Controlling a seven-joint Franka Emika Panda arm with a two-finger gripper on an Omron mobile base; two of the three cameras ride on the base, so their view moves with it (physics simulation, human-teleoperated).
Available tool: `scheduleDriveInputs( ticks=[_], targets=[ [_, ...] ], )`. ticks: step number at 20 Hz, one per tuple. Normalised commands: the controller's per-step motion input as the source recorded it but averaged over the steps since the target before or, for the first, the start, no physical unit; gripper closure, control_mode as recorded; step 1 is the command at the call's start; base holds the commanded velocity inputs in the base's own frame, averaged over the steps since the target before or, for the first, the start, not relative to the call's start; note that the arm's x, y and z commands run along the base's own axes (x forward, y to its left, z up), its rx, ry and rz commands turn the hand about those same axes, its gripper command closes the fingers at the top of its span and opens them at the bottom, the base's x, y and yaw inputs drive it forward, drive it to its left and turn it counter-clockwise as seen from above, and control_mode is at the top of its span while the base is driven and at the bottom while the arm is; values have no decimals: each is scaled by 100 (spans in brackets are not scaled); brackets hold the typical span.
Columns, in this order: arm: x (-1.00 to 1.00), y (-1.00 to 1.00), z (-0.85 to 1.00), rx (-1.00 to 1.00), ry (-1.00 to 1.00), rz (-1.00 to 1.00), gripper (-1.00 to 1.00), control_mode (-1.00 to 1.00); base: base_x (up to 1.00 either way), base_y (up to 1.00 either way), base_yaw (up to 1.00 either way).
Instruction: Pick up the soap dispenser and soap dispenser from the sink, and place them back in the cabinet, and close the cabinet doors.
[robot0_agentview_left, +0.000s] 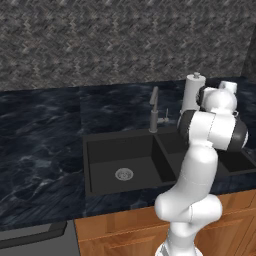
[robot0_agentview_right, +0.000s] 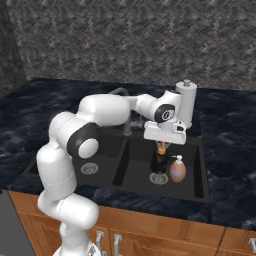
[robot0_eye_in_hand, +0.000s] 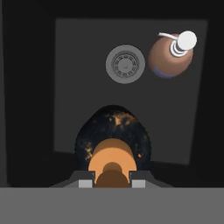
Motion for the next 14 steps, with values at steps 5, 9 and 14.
scheduleDriveInputs(
  ticks=[5, 9, 14],
  targets=[
    [-23, 45, 59, -1, 0, 0, 100, -100, 0, 0, 0],
    [-29, 53, 57, -4, 0, 0, 100, -100, 0, 0, 0],
    [-27, 55, 55, -6, 0, 0, 100, -100, 0, 0, 0]
  ],
)
